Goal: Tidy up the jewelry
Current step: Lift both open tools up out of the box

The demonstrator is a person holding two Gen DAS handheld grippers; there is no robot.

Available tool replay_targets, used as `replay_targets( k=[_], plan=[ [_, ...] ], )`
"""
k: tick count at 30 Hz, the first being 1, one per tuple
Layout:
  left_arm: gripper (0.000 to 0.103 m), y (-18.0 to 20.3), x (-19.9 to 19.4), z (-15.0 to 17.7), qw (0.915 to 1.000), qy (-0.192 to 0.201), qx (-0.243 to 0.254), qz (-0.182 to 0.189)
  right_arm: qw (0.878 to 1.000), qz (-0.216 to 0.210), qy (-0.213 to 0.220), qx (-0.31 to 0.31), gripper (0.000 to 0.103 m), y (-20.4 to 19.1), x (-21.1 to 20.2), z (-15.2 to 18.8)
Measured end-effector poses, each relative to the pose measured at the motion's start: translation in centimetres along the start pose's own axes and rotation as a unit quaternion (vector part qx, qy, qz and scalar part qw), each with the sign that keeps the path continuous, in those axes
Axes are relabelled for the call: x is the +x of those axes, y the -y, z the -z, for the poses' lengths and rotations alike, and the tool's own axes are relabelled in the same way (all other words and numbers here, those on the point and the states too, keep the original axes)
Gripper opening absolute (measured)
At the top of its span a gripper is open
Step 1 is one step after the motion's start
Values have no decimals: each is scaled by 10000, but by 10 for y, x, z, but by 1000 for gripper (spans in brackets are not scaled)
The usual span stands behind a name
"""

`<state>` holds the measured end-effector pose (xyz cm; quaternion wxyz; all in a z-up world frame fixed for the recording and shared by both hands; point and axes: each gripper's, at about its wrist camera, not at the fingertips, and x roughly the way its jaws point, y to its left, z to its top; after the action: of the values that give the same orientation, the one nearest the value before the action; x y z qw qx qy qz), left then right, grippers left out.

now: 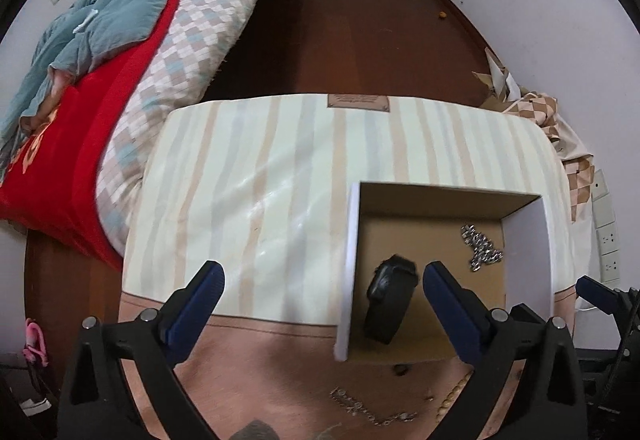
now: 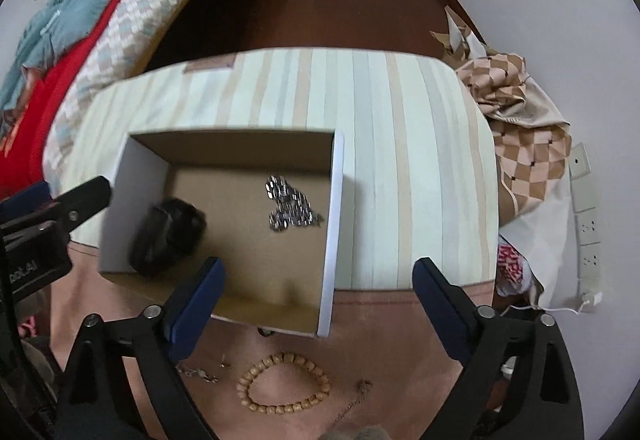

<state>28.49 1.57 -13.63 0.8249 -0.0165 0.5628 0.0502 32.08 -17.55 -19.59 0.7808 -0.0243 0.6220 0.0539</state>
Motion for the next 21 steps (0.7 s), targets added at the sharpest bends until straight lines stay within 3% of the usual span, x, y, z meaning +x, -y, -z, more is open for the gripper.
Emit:
replay_targets(
  k=[9,21],
  plan=[
    [102,-8,-30,16,9994,324,-30,-119,9995,196,201,162,97,-2,-16,12],
    [102,-16,-106,53,9960,872,-33,-177,9942,418,966,229,97,-6,-100,48]
  ],
)
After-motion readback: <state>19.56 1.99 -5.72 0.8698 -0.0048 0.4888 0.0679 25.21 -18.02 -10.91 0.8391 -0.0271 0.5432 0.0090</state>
